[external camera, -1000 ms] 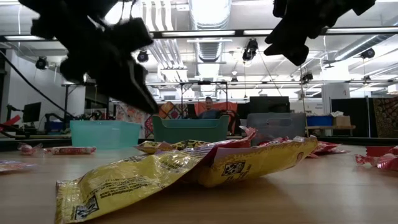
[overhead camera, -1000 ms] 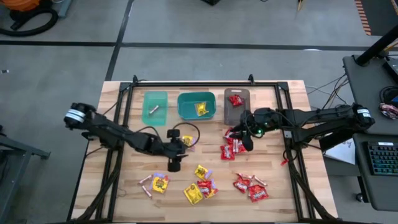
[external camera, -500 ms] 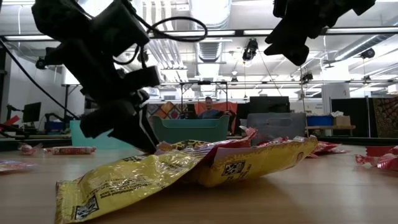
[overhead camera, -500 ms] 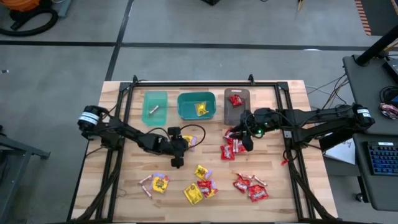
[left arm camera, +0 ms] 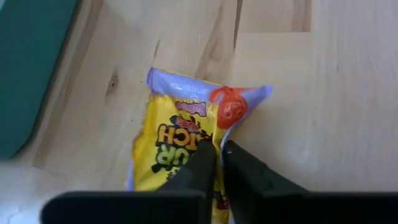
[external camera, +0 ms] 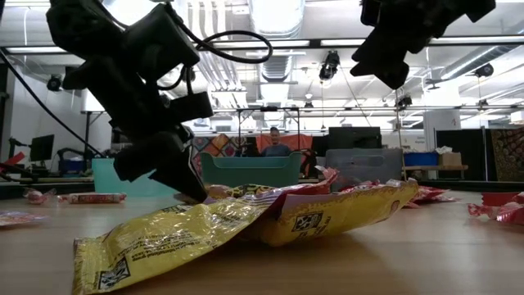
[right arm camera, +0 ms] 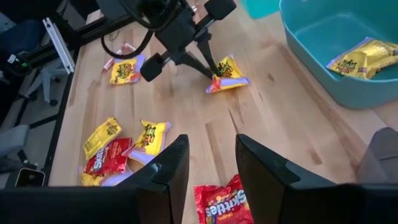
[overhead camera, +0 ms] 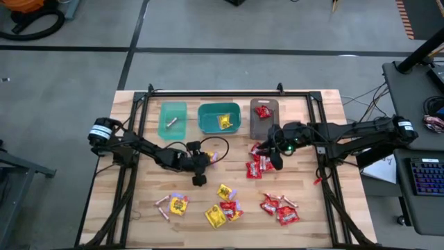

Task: Sort candy
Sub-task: Put the yellow candy into the green bin

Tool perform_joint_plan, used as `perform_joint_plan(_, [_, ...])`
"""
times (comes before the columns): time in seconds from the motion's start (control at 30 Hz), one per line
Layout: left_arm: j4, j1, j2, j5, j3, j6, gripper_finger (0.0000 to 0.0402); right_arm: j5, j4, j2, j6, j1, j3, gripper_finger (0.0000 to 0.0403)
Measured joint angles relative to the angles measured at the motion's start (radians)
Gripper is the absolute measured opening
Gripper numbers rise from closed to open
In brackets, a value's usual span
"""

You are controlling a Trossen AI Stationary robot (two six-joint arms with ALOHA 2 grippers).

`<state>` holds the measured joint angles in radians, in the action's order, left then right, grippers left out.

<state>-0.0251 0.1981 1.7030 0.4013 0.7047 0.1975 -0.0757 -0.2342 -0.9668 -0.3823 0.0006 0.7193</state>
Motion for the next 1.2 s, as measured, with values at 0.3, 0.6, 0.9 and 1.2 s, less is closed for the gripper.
perform_joint_plan(0.3, [0.008,0.013,-0.1,-0.052,0.0,-0.007,0.0,0.021,0.0,0.0,0.001,0.011,-0.005,0.0122])
perform_joint_plan(0.6, [-0.041,-0.034,-0.311,0.053,0.001,-0.152,0.0,0.033,0.011,0.0,0.027,0.011,-0.005,0.0116])
perform_joint_plan(0.9, [-0.139,-0.351,-0.315,-0.044,0.002,-0.232,0.0,0.112,0.015,0.0,0.018,0.01,-0.005,0.0107])
perform_joint_plan(1.2, [-0.143,-0.5,-0.229,-0.158,0.043,-0.217,0.0,0.113,0.016,0.0,-0.002,0.01,-0.005,0.0112])
